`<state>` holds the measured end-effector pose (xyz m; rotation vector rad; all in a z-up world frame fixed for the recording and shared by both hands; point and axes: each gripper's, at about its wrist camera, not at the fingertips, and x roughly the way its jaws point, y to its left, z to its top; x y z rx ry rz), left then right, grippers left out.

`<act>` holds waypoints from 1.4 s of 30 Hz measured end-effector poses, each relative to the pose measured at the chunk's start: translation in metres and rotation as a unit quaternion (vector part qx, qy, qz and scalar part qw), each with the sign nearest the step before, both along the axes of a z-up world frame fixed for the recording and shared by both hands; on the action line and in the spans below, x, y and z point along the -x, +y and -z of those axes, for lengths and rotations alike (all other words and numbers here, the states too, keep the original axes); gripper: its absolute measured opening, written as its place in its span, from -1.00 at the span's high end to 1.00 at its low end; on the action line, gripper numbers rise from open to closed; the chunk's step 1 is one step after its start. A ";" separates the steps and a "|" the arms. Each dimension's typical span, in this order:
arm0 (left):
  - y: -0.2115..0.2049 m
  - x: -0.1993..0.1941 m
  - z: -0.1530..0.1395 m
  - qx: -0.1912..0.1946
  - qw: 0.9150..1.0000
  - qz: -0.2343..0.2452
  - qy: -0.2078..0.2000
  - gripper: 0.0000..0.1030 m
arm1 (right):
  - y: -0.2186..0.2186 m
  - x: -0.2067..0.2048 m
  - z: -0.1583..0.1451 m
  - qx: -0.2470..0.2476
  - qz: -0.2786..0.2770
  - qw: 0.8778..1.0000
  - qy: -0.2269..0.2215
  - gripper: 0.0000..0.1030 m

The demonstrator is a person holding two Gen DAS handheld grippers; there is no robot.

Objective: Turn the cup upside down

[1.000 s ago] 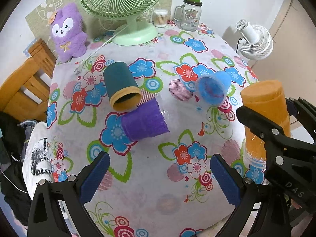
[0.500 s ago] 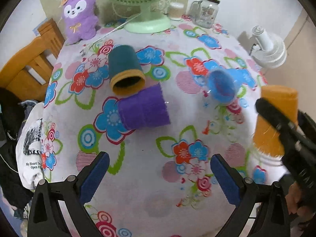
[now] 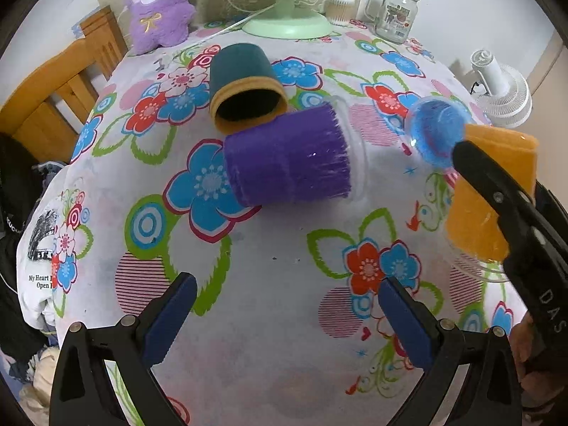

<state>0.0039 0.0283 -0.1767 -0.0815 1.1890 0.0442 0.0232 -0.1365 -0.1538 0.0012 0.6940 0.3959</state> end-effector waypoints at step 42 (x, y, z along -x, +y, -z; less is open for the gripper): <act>0.000 0.031 -0.055 0.033 0.999 -0.016 0.020 -0.99 | -0.008 0.021 -0.041 0.031 -0.011 0.987 0.155 -0.83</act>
